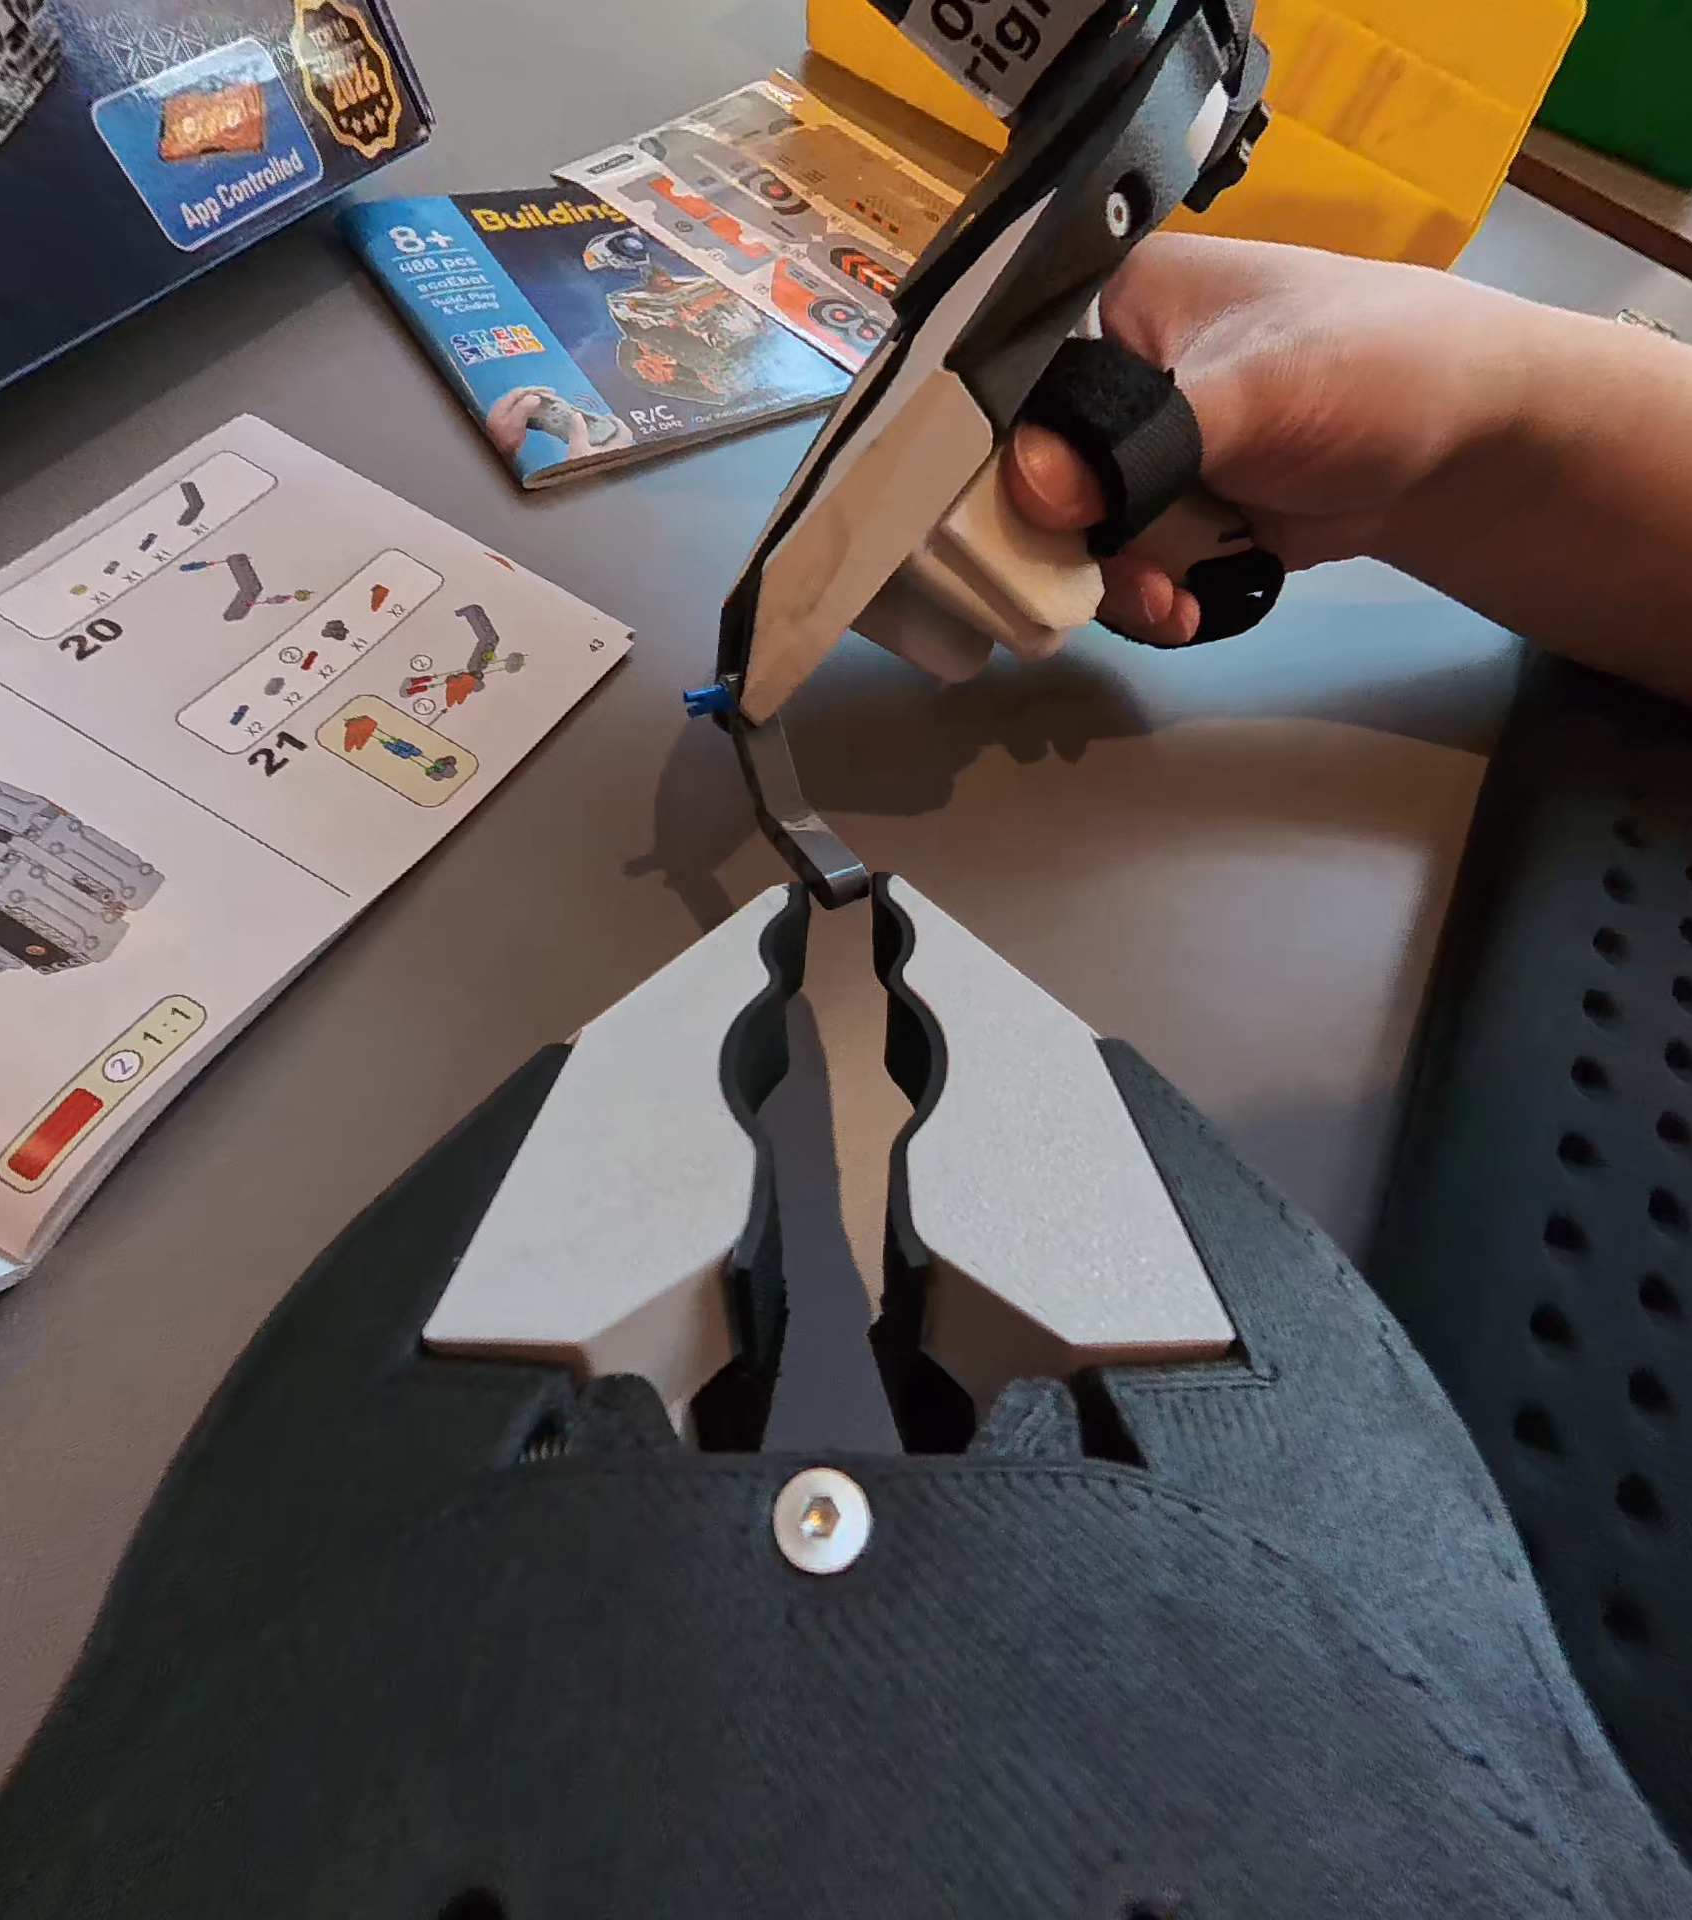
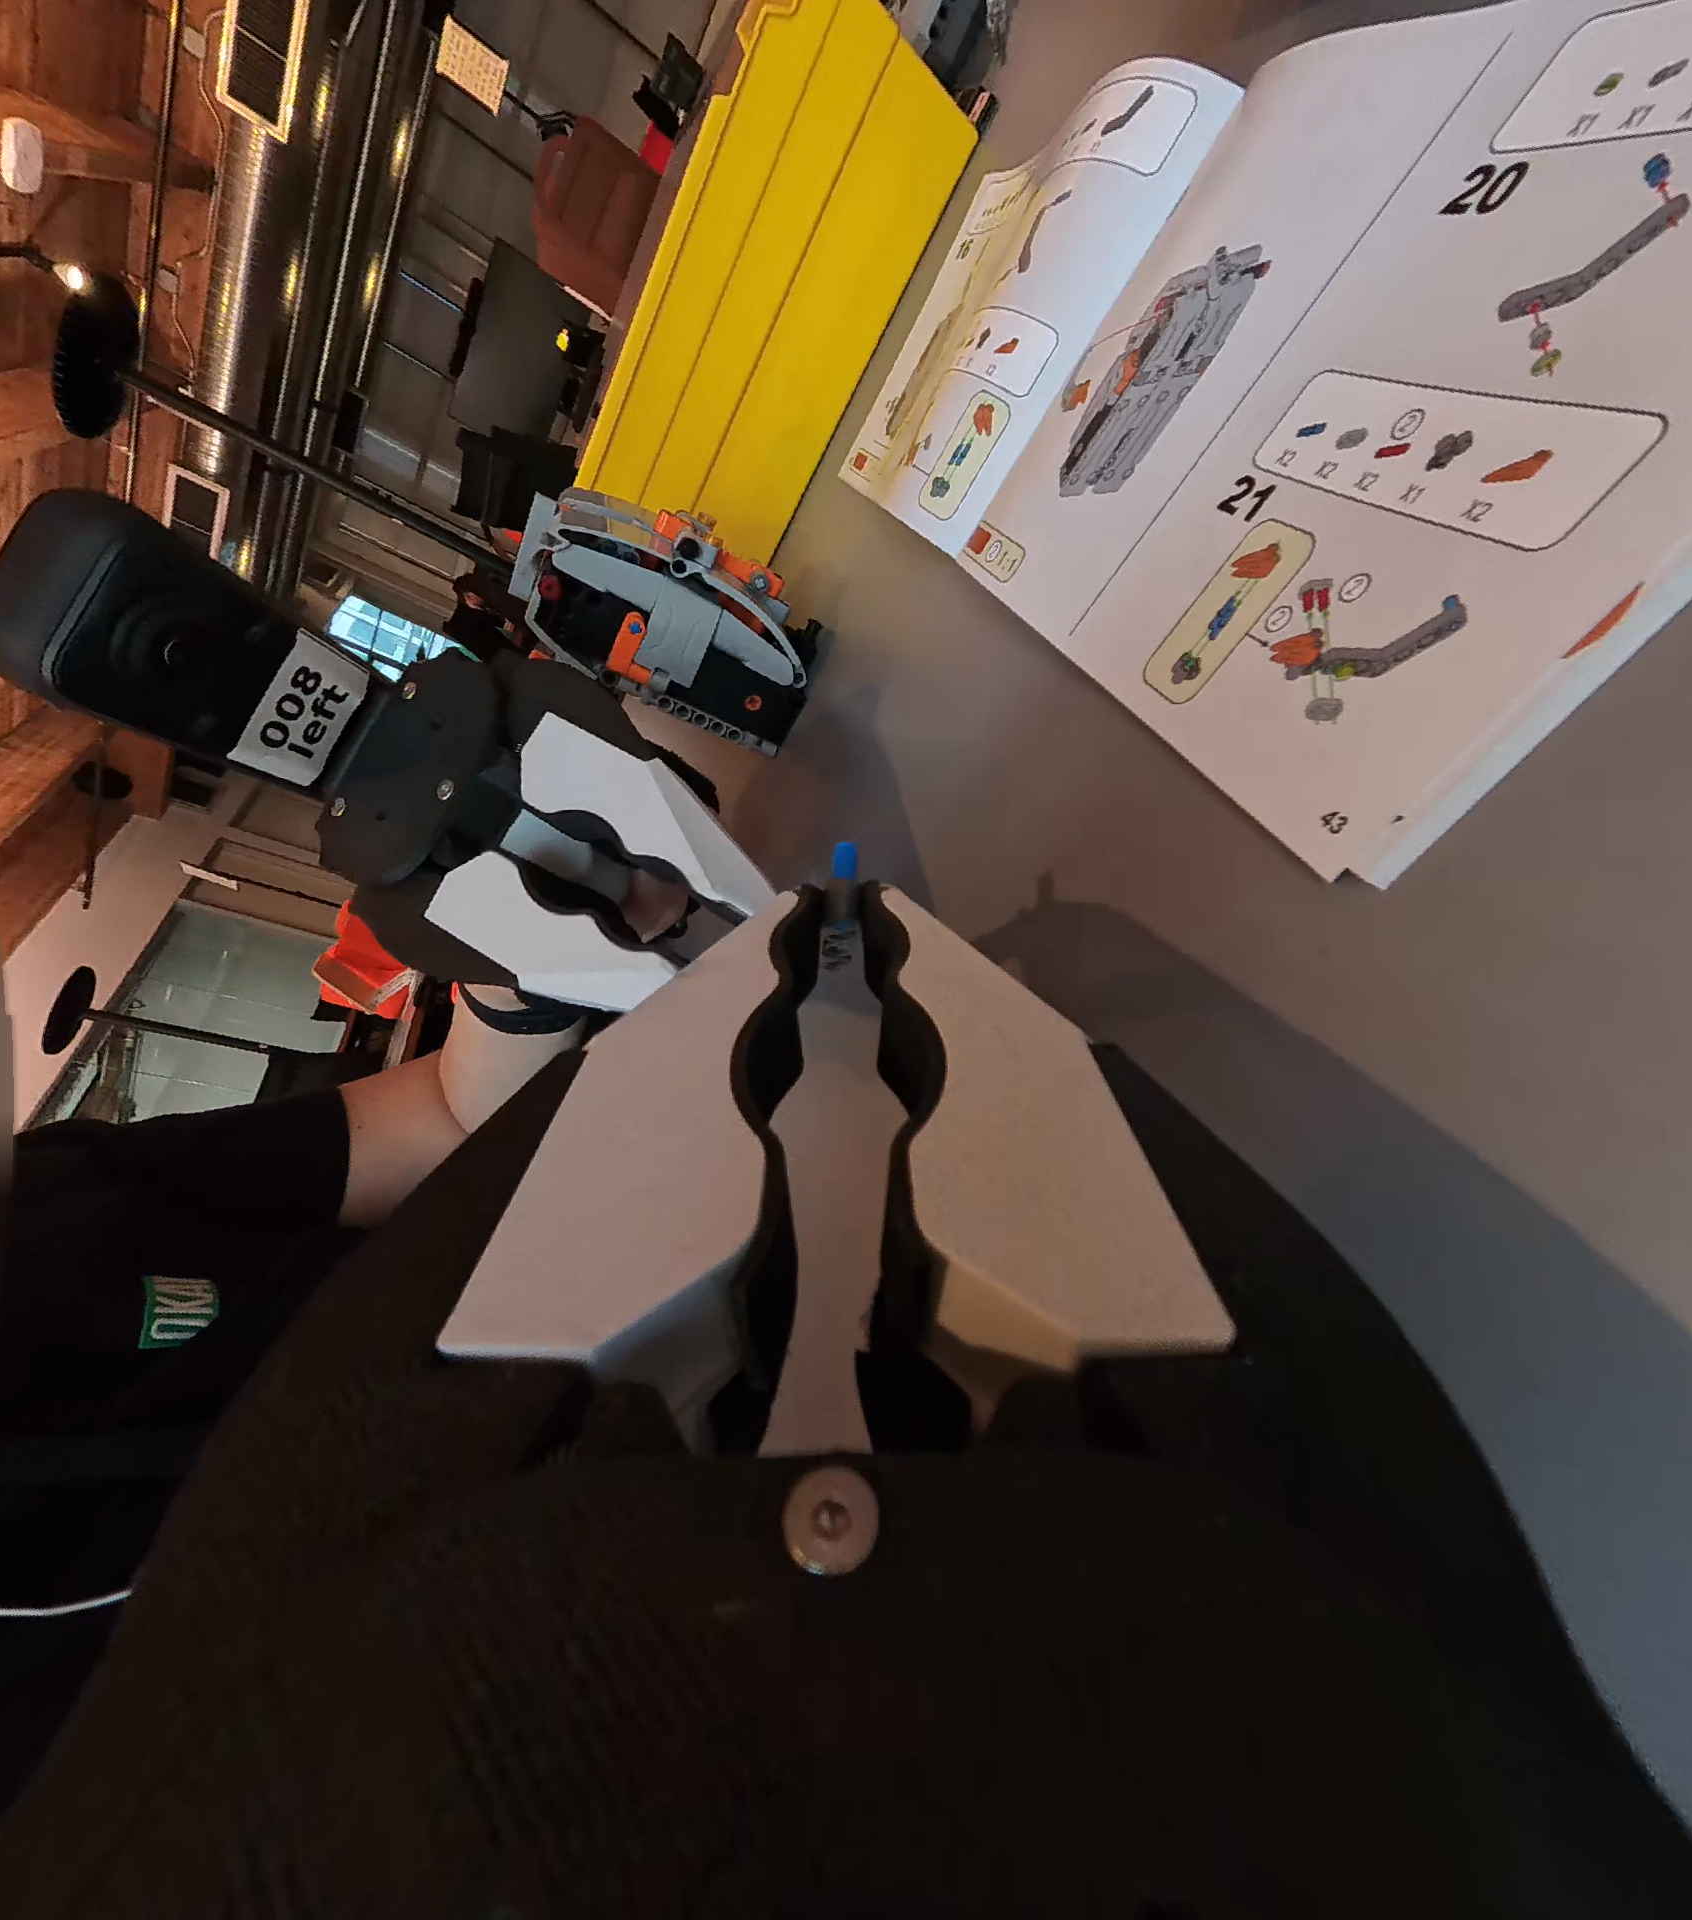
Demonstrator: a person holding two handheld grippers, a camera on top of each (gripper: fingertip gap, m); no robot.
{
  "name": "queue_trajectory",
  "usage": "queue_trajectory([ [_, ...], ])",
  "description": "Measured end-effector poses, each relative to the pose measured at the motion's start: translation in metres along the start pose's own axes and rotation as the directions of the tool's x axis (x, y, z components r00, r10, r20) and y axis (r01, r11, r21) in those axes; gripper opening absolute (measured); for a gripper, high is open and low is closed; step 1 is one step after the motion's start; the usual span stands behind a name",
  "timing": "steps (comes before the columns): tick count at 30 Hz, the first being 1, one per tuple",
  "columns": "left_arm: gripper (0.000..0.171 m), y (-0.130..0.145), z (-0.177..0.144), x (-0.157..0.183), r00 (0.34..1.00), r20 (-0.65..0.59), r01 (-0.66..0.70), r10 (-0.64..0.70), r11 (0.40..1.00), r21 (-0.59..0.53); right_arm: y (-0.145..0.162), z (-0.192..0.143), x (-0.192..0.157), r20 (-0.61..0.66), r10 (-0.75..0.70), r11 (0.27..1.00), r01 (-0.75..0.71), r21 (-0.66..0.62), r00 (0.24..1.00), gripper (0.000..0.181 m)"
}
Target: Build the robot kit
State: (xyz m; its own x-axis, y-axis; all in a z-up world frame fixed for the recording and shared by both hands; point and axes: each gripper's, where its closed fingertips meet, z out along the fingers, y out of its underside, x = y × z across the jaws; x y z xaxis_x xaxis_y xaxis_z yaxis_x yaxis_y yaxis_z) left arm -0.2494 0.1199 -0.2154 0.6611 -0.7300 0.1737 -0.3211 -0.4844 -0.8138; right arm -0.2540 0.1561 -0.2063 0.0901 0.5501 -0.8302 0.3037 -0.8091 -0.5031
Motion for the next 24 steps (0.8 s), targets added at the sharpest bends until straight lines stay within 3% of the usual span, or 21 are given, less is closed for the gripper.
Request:
queue_trajectory([
  [7,0.012,0.001,0.001,-0.001,1.0,0.015,-0.011,0.011,1.0,-0.012,0.002,0.003,-0.002,0.014,0.022,1.0,-0.022,-0.005,1.0,0.007],
  [16,0.006,-0.013,-0.012,-0.004,0.988,-0.066,0.147,-0.142,0.986,0.081,-0.008,0.001,-0.018,0.095,-0.07,0.996,0.065,0.052,0.993,0.014],
  [21,0.006,-0.015,-0.016,-0.008,0.978,-0.081,0.202,-0.194,0.974,0.099,-0.003,0.005,-0.014,0.056,-0.132,0.991,0.131,0.027,0.99,0.022],
  [24,0.006,-0.01,-0.013,-0.011,0.981,-0.057,0.19,-0.186,0.979,0.074,-0.002,0.006,-0.01,0.033,-0.159,0.987,0.159,0.018,0.987,0.017],
])
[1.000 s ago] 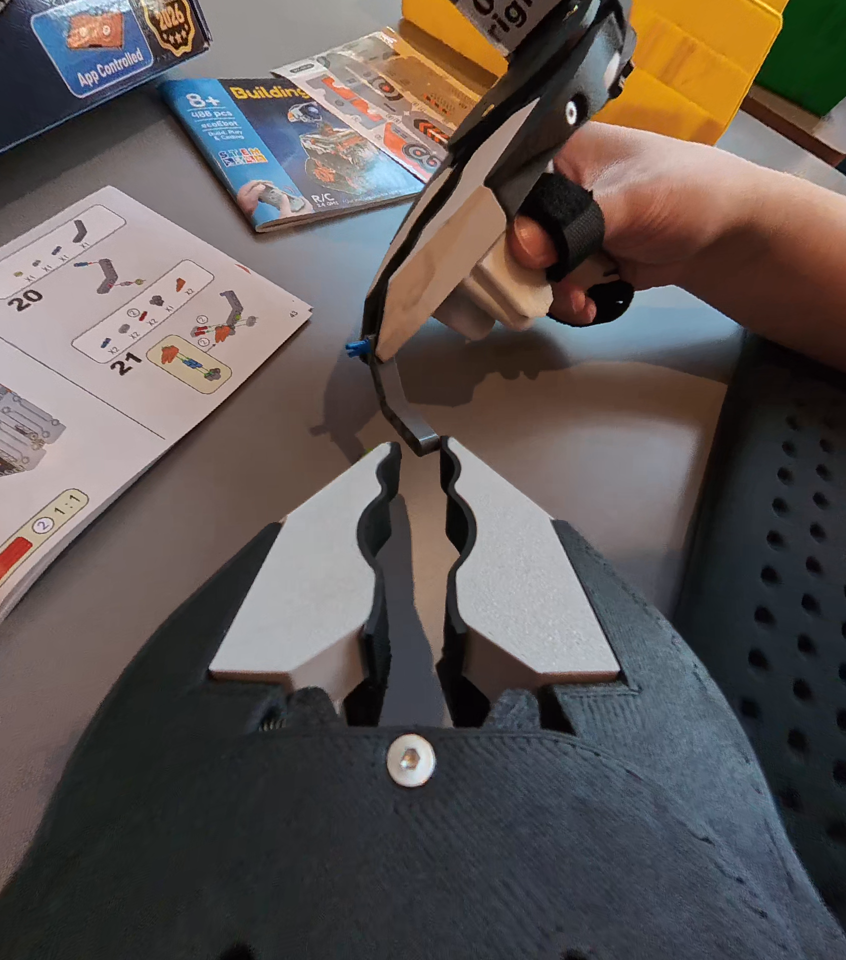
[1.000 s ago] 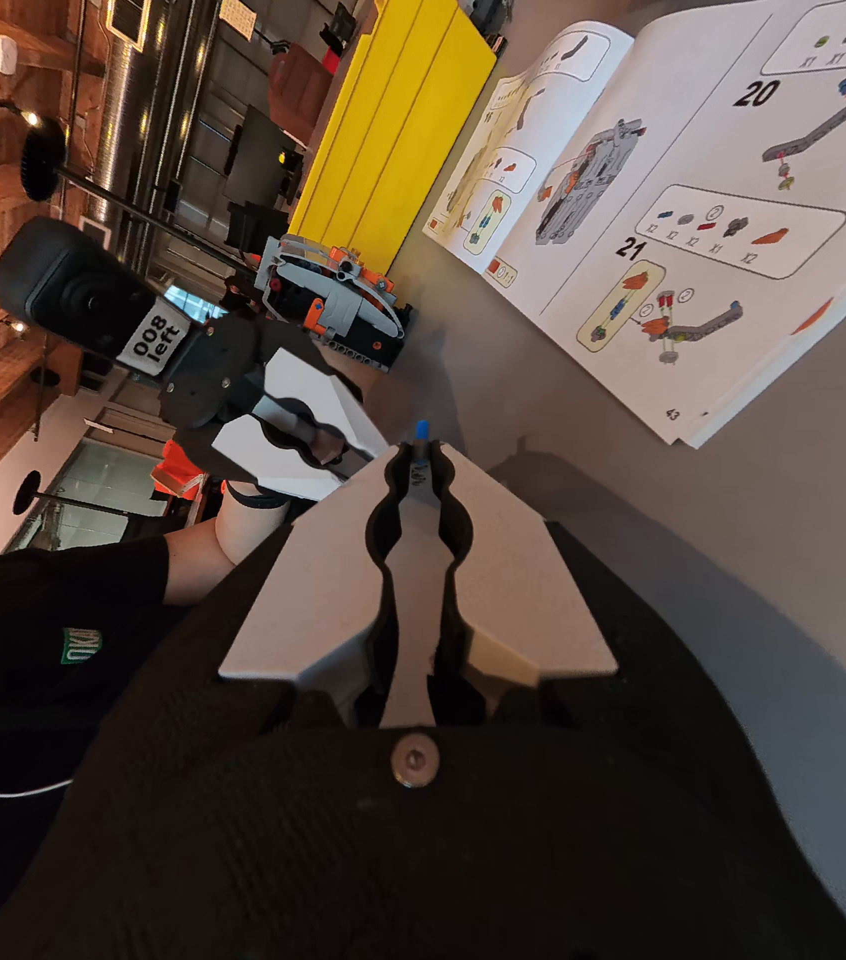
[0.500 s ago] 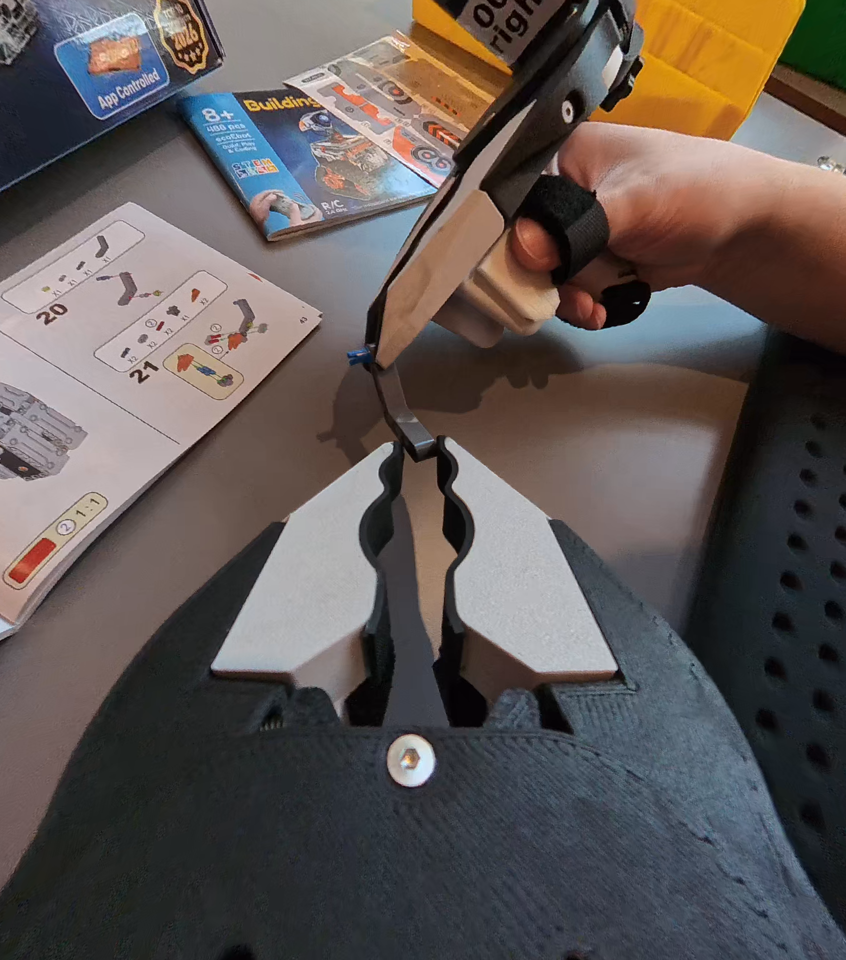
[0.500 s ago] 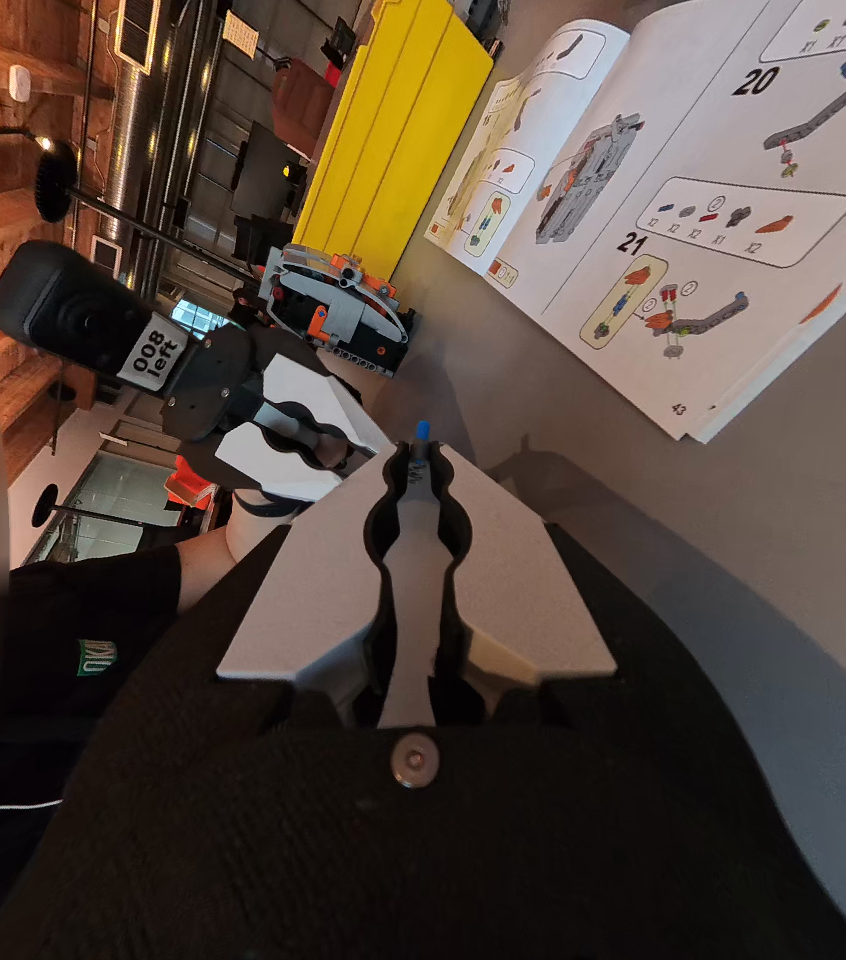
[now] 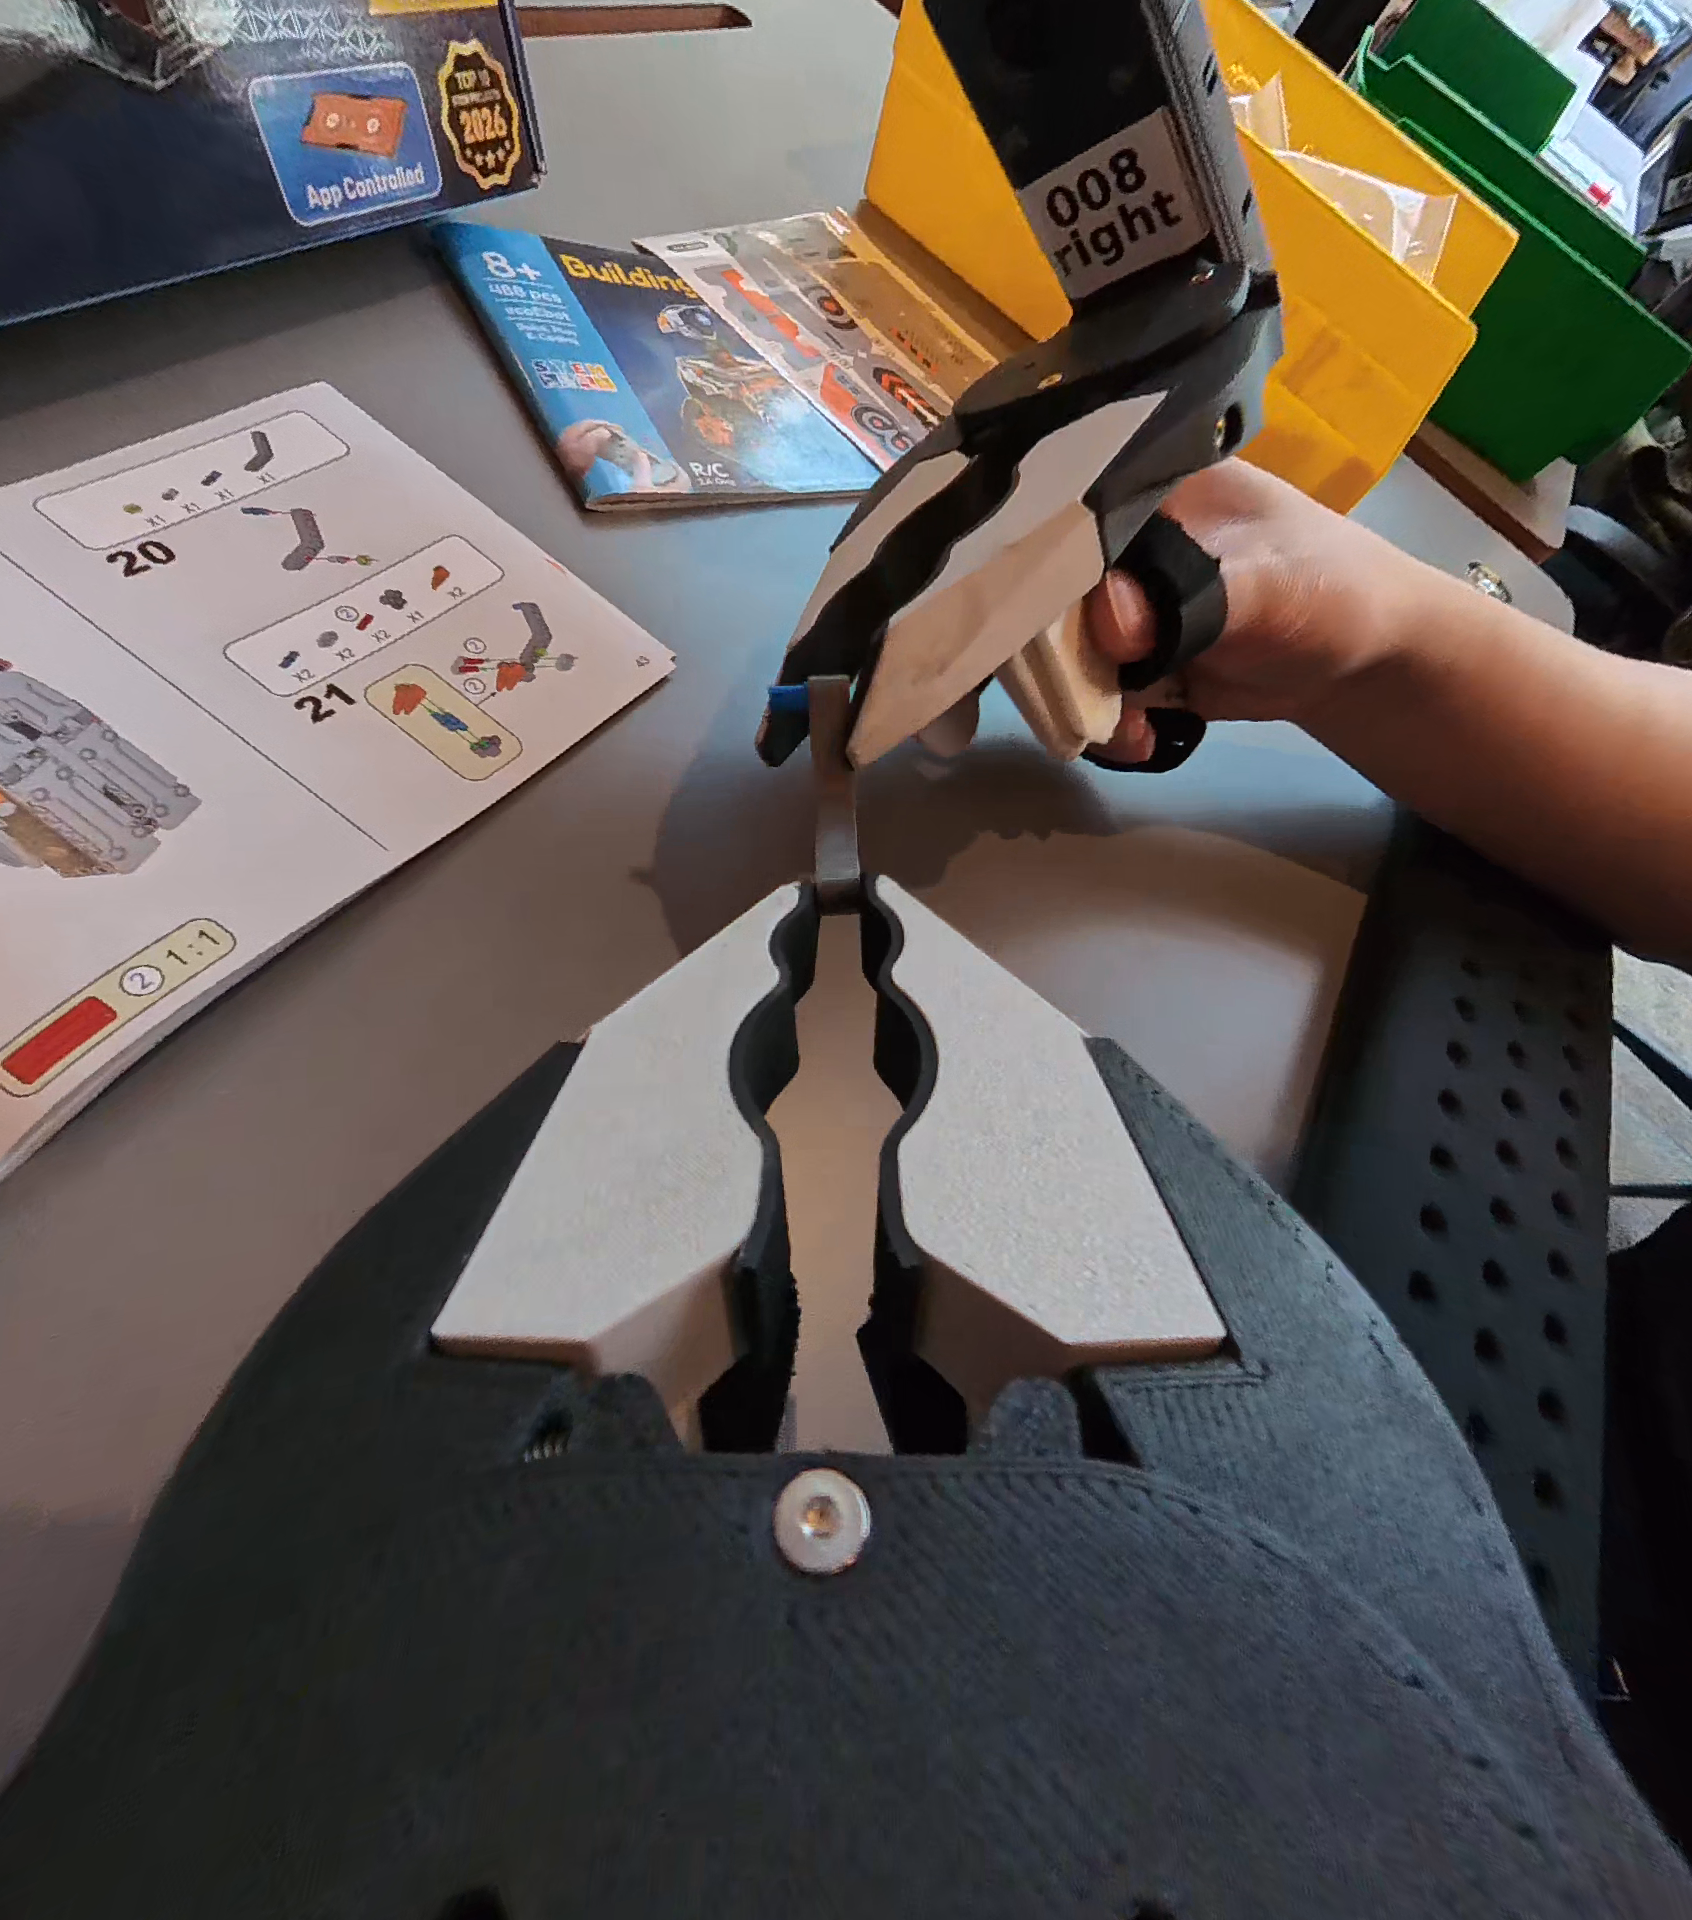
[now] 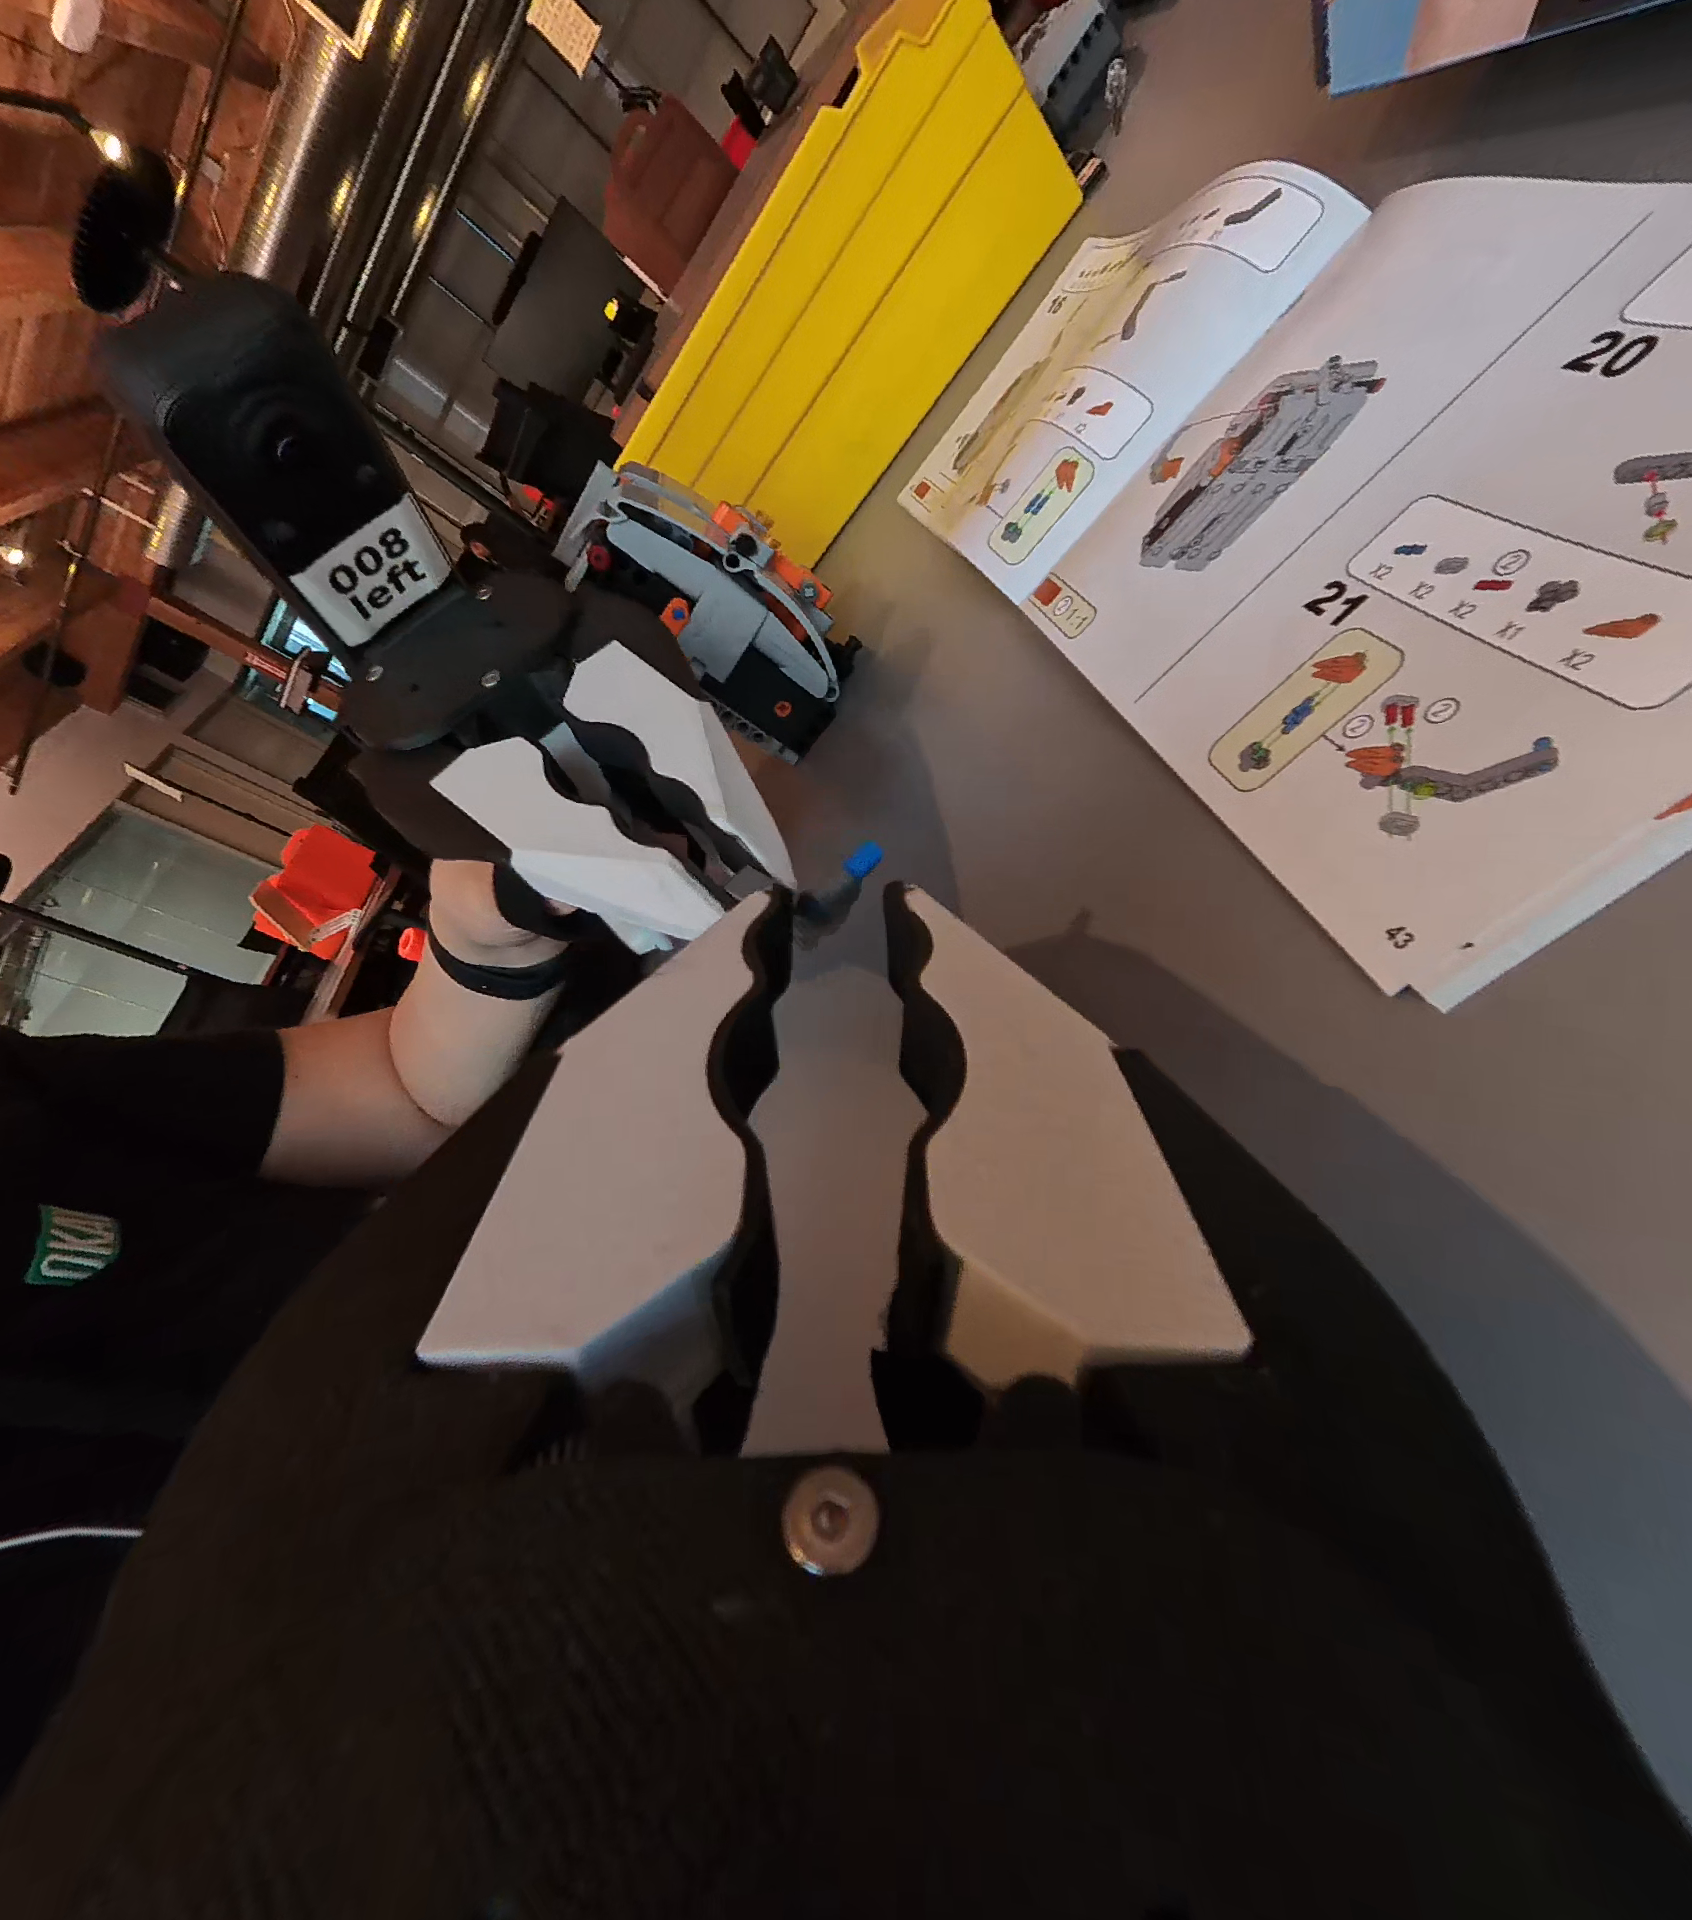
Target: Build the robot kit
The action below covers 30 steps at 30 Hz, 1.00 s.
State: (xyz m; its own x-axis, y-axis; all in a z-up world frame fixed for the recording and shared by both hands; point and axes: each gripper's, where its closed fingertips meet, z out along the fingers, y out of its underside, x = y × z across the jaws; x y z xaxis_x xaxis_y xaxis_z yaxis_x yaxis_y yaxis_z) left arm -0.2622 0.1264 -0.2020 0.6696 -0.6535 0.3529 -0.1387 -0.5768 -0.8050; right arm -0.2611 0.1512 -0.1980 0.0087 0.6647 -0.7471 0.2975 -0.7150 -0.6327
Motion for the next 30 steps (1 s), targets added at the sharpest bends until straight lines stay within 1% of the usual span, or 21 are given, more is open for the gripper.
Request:
queue_trajectory([
  [1,0.006,0.002,0.001,-0.001,1.0,0.01,-0.013,0.013,1.0,-0.014,0.0,0.0,-0.001,0.006,-0.007,1.0,0.007,-0.001,1.0,0.012],
  [6,0.006,0.016,0.008,-0.01,0.991,0.085,-0.092,0.1,0.991,-0.102,0.005,0.006,0.006,-0.038,-0.053,0.998,0.052,-0.036,0.998,0.01],
  [9,0.006,0.028,0.013,-0.015,0.989,0.1,-0.094,0.112,0.981,-0.17,0.011,0.01,0.012,-0.083,-0.115,0.99,0.108,-0.087,0.99,0.01],
  [11,0.006,0.033,0.014,-0.018,0.987,0.107,-0.096,0.118,0.977,-0.192,0.013,0.011,0.014,-0.105,-0.137,0.987,0.126,-0.101,0.985,0.01],
  [17,0.006,0.032,0.012,-0.022,0.989,0.116,-0.065,0.088,0.98,-0.187,0.008,0.015,0.016,-0.081,-0.123,0.991,0.118,-0.068,0.989,0.01],
  [20,0.006,0.035,0.013,-0.024,0.992,0.108,-0.038,0.059,0.98,-0.195,0.01,0.017,0.019,-0.099,-0.141,0.987,0.132,-0.094,0.985,0.01],
  [24,0.006,0.037,0.013,-0.023,0.991,0.109,-0.054,0.078,0.976,-0.211,0.01,0.014,0.021,-0.113,-0.122,0.99,0.112,-0.09,0.986,0.01],
  [27,0.013,0.039,0.014,-0.017,0.992,0.085,-0.073,0.093,0.972,-0.222,0.006,0.01,0.021,-0.101,-0.085,0.995,0.079,-0.066,0.991,0.01],
  [30,0.018,0.032,0.011,-0.013,0.997,0.058,-0.038,0.049,0.983,-0.181,0.003,0.006,0.022,-0.093,-0.057,0.997,0.052,-0.051,0.994,0.01],
])
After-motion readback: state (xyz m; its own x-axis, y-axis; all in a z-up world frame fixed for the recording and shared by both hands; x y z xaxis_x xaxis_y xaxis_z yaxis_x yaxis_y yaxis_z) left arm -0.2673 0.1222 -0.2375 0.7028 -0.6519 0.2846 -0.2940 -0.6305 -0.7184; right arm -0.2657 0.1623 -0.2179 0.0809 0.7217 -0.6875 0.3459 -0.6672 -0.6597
